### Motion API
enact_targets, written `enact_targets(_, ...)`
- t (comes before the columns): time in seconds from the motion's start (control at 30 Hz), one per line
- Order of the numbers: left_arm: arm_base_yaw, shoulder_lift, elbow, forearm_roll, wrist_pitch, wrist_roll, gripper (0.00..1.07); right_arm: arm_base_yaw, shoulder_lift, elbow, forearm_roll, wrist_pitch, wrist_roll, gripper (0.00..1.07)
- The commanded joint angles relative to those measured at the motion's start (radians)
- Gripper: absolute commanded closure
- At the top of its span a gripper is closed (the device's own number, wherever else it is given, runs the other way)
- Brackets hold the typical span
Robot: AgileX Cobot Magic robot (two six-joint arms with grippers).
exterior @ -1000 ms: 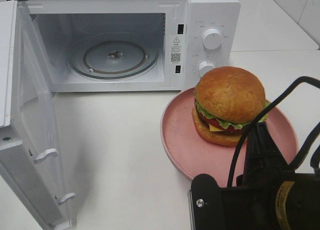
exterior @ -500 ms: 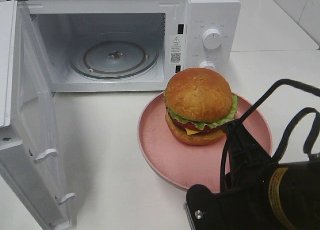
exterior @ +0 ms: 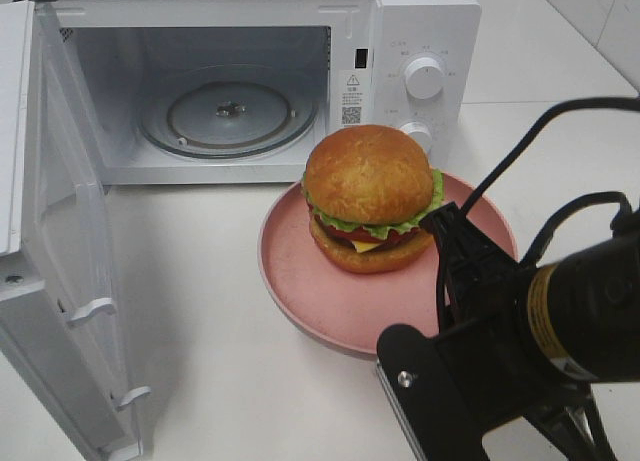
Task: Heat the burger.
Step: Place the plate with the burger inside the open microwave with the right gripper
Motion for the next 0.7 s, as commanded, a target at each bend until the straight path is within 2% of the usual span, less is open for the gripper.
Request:
enact_targets(0.03, 0.001, -0.021, 0.001, 0.001, -0.009, -0.001, 0.07, -0.046, -0.011, -0.063, 0.052, -0.026, -0.153, 1.07)
enact_targets(0.2, 0.001, -0.021, 0.001, 0.001, -0.009, -0.001, 0.07, -0.093, -0.011, -0.099, 0.177, -0.026, -0.316, 1.07)
enact_targets(0.43, 0.001, -0.021, 0.001, 0.001, -0.009, -0.001, 0.07, -0.160, -0.011, -0.098, 0.309, -0.026, -0.525, 1.07)
enact_targets(0.5, 0.001, -0.021, 0.001, 0.001, -0.009, -0.001, 0.07, -0.209, -0.011, -0.098, 0.390, -0.039, -0.630, 1.07)
enact_targets(0.6, 0.001, -0.021, 0.001, 0.001, -0.009, -0.001, 0.07, -0.219, -0.011, -0.098, 0.409, -0.044, -0.651, 1.07)
enact_targets(0.67, 0.001, -0.021, 0.001, 0.001, -0.009, -0.001, 0.07, -0.263, -0.011, -0.098, 0.490, -0.061, -0.736, 1.07)
enact_targets(0.7, 0.001, -0.021, 0.001, 0.001, -0.009, -0.001, 0.07, -0.263, -0.011, -0.098, 0.490, -0.061, -0.736, 1.07)
